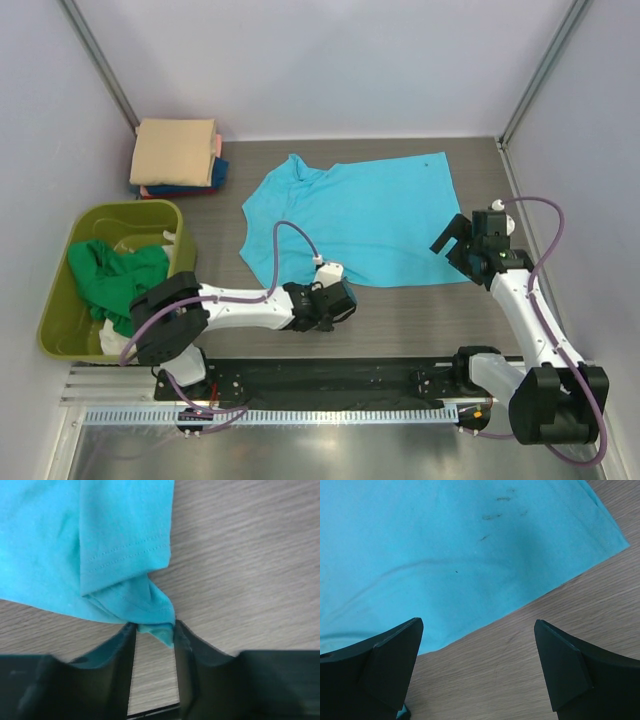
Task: Fold and stack the t-shirts
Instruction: Fold the tshirt
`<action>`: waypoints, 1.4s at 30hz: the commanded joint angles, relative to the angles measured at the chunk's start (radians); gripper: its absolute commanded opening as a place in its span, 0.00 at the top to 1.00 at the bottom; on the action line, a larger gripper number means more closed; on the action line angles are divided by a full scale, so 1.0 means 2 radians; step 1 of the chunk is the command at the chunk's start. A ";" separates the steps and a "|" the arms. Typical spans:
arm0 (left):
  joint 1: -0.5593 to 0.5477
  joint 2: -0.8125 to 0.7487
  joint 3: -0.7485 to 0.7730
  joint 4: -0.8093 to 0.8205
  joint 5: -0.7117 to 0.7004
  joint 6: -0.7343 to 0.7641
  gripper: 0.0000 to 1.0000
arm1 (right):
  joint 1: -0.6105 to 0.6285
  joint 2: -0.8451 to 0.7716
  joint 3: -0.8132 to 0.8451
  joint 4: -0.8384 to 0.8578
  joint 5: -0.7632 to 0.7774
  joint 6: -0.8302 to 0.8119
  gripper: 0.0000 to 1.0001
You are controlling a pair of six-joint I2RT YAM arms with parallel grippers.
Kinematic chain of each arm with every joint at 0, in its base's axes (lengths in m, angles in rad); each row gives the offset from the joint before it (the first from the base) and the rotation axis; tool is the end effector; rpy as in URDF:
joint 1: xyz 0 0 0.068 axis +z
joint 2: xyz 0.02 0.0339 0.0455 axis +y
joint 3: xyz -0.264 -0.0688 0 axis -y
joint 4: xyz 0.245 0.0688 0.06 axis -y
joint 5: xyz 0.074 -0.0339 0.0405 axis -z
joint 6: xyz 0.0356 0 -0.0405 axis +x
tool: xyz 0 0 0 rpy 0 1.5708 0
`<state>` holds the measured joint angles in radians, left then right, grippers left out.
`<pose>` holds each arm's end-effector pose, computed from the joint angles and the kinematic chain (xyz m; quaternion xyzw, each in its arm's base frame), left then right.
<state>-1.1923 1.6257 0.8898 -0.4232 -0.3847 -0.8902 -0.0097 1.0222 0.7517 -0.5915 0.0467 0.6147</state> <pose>0.1230 -0.2731 0.1591 0.1060 0.9558 -0.0786 0.2628 0.2057 -0.0037 0.2479 0.2957 0.8898 0.0825 0.3377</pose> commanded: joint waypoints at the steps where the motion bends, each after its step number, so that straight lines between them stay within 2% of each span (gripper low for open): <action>1: -0.003 0.021 0.008 -0.005 -0.029 0.012 0.75 | 0.000 0.005 -0.008 0.010 0.009 -0.007 0.00; 3: -0.003 0.016 0.011 -0.028 -0.034 0.015 0.88 | -0.010 0.000 -0.016 0.010 0.016 -0.004 0.00; 4: -0.003 0.010 0.010 -0.041 -0.035 0.013 1.00 | -0.019 -0.005 -0.020 0.010 0.018 -0.001 0.00; 8: -0.003 -0.090 -0.026 -0.083 -0.054 -0.001 1.00 | -0.091 -0.030 -0.056 0.009 0.008 0.021 0.00; 9: -0.002 -0.109 -0.034 -0.097 -0.058 -0.001 1.00 | -0.124 -0.030 -0.062 0.009 -0.001 0.024 0.00; 14: -0.001 -0.200 -0.068 -0.119 -0.065 0.003 1.00 | -0.203 -0.008 -0.096 0.023 -0.037 0.032 0.01; 21: -0.001 -0.244 -0.084 -0.124 -0.059 0.007 1.00 | -0.216 0.056 -0.137 0.101 -0.032 0.058 0.12; 27: -0.001 -0.264 -0.091 -0.119 -0.049 0.012 1.00 | -0.216 0.103 -0.142 0.158 -0.040 0.060 0.23; 36: 0.004 -0.264 -0.084 -0.123 -0.054 0.014 1.00 | -0.216 0.161 -0.156 0.229 -0.066 0.052 0.51; 39: 0.006 -0.265 -0.081 -0.128 -0.057 0.013 1.00 | -0.216 0.175 -0.158 0.240 -0.071 0.049 0.63; 40: 0.006 -0.267 -0.081 -0.130 -0.058 0.013 1.00 | -0.216 0.175 -0.158 0.241 -0.077 0.048 0.73; 42: 0.006 -0.270 -0.075 -0.140 -0.060 0.012 1.00 | -0.216 0.168 -0.160 0.241 -0.081 0.047 0.80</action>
<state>-1.1851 1.1122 0.7101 -0.6716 -0.4694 -0.8742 -0.4465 1.3258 0.4873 -0.0441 -0.1028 0.7258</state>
